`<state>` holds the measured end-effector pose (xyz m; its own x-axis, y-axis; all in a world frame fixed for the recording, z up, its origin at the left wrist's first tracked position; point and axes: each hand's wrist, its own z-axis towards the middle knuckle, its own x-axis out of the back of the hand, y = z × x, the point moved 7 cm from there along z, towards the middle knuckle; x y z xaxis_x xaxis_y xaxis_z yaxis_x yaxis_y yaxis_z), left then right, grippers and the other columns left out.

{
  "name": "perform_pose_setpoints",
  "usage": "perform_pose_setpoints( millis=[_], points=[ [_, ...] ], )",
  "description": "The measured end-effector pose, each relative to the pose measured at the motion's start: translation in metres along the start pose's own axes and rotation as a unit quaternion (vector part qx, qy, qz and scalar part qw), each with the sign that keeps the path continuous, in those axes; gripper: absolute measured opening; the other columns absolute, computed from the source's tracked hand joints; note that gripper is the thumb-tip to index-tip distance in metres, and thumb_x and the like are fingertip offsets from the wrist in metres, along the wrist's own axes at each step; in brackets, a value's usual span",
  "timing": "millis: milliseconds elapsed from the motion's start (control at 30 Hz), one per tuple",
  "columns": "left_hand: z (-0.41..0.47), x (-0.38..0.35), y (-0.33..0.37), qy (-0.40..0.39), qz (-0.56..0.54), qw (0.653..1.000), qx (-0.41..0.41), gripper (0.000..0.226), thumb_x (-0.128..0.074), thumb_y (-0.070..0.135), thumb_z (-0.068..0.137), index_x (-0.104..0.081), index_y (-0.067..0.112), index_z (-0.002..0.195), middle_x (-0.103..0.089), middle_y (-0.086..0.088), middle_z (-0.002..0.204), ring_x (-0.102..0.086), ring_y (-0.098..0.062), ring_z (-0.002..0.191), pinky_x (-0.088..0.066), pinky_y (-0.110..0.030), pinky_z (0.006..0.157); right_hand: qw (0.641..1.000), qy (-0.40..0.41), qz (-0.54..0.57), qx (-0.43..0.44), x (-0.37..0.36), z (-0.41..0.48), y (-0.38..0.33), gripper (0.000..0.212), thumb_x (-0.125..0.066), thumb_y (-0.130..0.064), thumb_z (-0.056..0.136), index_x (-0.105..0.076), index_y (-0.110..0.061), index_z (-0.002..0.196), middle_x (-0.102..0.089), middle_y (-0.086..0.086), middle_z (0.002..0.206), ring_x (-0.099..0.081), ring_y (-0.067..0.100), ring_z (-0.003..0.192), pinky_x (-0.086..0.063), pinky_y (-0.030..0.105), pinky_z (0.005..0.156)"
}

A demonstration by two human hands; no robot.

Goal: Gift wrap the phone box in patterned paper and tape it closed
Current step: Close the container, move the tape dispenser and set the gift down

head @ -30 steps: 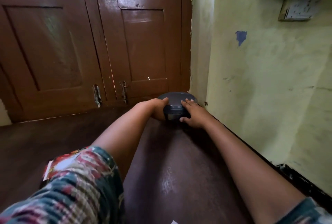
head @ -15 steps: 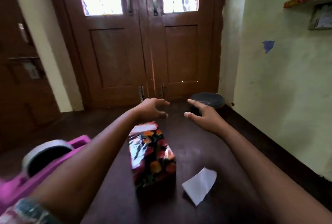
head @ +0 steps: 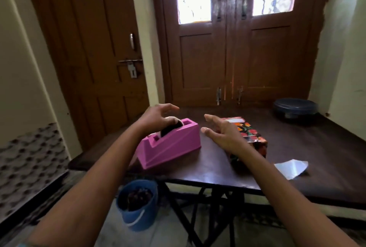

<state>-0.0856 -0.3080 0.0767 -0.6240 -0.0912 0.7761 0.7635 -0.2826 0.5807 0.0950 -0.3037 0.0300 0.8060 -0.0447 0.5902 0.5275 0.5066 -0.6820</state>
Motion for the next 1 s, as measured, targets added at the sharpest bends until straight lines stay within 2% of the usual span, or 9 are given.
perform_pose_setpoints(
  millis=[67,167,300,367,467,533,633,800,1000],
  points=[
    [-0.008,0.011,-0.016,0.021,0.017,1.000,0.008,0.054,-0.064,0.022,0.087,-0.045,0.021,0.137,-0.044,-0.002,0.143,-0.040,-0.020,0.132,-0.035,-0.036,0.105,1.000,-0.014,0.020,-0.016,-0.020,-0.003,-0.004,0.056,-0.060,-0.026,0.089,-0.041,-0.010,0.139,-0.049,0.004,0.138,-0.045,0.015,0.127,-0.035,0.020,0.098],
    [-0.019,0.017,-0.048,0.025,0.018,0.998,0.057,0.085,-0.071,0.029,0.080,-0.022,0.022,0.148,-0.021,-0.001,0.155,-0.022,-0.021,0.141,-0.025,-0.039,0.111,0.997,-0.015,0.050,-0.053,-0.049,-0.009,0.000,0.060,-0.059,-0.026,0.090,-0.033,-0.011,0.143,-0.050,0.002,0.131,-0.046,0.014,0.124,-0.036,0.019,0.093],
    [-0.041,0.004,-0.093,-0.040,-0.075,0.986,0.144,0.106,-0.075,0.030,0.075,-0.001,0.023,0.151,-0.009,-0.002,0.158,-0.017,-0.021,0.143,-0.021,-0.037,0.112,0.987,-0.043,0.064,-0.138,-0.097,-0.011,0.011,0.085,-0.053,-0.036,0.092,0.003,-0.008,0.149,-0.014,0.011,0.156,-0.018,0.023,0.142,-0.023,0.040,0.115],
    [-0.046,-0.007,-0.106,-0.057,-0.106,0.981,0.151,0.102,-0.075,0.025,0.075,-0.006,0.022,0.151,-0.013,-0.003,0.157,-0.020,-0.021,0.142,-0.024,-0.034,0.110,0.984,-0.061,0.075,-0.153,-0.116,-0.007,0.011,0.085,-0.050,-0.036,0.093,0.009,-0.009,0.148,-0.001,0.012,0.157,-0.007,0.023,0.145,-0.015,0.042,0.117],
    [-0.042,-0.007,-0.121,-0.008,-0.114,0.984,0.139,0.091,-0.079,0.023,0.071,-0.027,0.018,0.146,-0.032,-0.003,0.148,-0.034,-0.019,0.134,-0.032,-0.027,0.098,0.982,-0.070,0.090,-0.152,-0.132,0.002,0.008,0.083,-0.049,-0.032,0.095,0.011,-0.010,0.148,0.010,0.012,0.156,-0.003,0.026,0.144,-0.011,0.040,0.116],
    [-0.036,-0.005,-0.131,0.026,-0.115,0.984,0.135,0.078,-0.081,0.025,0.067,-0.043,0.017,0.134,-0.049,-0.002,0.133,-0.047,-0.018,0.123,-0.040,-0.024,0.091,0.984,-0.071,0.075,-0.146,-0.137,0.014,0.012,0.081,-0.049,-0.030,0.095,0.010,-0.011,0.148,0.011,0.012,0.156,0.000,0.024,0.145,-0.009,0.038,0.115],
    [-0.026,0.001,-0.143,0.071,-0.081,0.986,0.127,0.069,-0.083,0.029,0.065,-0.051,0.016,0.124,-0.056,0.001,0.120,-0.052,-0.011,0.105,-0.042,-0.017,0.076,0.984,-0.088,0.072,-0.138,-0.144,0.038,0.016,0.076,-0.046,-0.031,0.097,0.007,-0.013,0.149,0.007,0.009,0.157,0.002,0.021,0.145,-0.007,0.036,0.115],
    [-0.002,0.013,-0.174,0.124,-0.031,0.980,0.152,0.078,-0.082,0.044,0.063,-0.049,0.016,0.127,-0.057,-0.004,0.126,-0.054,-0.017,0.113,-0.041,-0.023,0.085,0.977,-0.094,0.105,-0.160,-0.177,0.092,0.017,0.076,-0.045,-0.039,0.095,0.000,-0.012,0.150,-0.005,0.010,0.157,-0.012,0.027,0.144,-0.018,0.041,0.116],
    [0.033,0.026,-0.218,0.148,0.008,0.970,0.194,0.078,-0.078,0.051,0.064,-0.051,0.013,0.125,-0.059,-0.005,0.124,-0.056,-0.019,0.112,-0.045,-0.027,0.087,0.975,-0.082,0.111,-0.174,-0.216,0.154,0.023,0.079,-0.054,-0.032,0.092,-0.003,-0.010,0.149,-0.018,0.012,0.155,-0.029,0.028,0.138,-0.032,0.039,0.110]
  ],
)
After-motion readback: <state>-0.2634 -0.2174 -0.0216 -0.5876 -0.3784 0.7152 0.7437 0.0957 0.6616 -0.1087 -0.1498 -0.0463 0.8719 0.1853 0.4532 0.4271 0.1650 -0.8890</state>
